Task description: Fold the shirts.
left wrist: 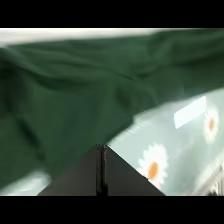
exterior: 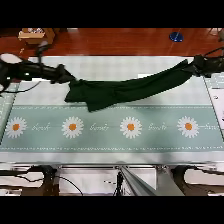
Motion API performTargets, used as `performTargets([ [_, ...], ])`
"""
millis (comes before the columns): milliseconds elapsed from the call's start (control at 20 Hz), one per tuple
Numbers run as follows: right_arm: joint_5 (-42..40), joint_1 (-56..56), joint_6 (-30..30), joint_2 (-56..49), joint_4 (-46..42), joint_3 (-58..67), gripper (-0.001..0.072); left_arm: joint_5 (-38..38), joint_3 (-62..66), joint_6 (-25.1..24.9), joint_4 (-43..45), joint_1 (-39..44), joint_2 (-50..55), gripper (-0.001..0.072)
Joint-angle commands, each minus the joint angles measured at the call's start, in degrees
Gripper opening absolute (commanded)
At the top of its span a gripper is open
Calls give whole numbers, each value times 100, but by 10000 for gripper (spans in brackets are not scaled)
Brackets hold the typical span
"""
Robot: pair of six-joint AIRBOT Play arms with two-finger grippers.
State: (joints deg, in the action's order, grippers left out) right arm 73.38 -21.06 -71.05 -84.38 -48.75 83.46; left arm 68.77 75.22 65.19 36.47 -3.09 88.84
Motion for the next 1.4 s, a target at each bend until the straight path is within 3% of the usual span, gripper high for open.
performTargets([
  [0, 490, -26, -37, 514, -282, 11, 30, -376, 4, 337, -11, 1029, -9, 34],
  [450, 1147, -24, -339, 1088, -348, 9, 30, -2081, 4, 968, -153, 3003, 431, 35],
  [700, 1421, -20, -472, 1204, -369, 9, 30, -2636, 7, 944, -789, 3453, 894, 35],
  [1000, 1419, -20, -634, 1523, -389, 9, 30, -2776, 22, 785, -1316, 3851, 1436, 35],
  [1200, 1495, -20, -675, 1720, -387, 9, 30, -3099, 24, 352, -2511, 4232, 1700, 35],
  [1350, 1495, -20, -699, 1867, -391, 9, 30, -3582, 96, 295, -3001, 4546, 1895, 34],
])
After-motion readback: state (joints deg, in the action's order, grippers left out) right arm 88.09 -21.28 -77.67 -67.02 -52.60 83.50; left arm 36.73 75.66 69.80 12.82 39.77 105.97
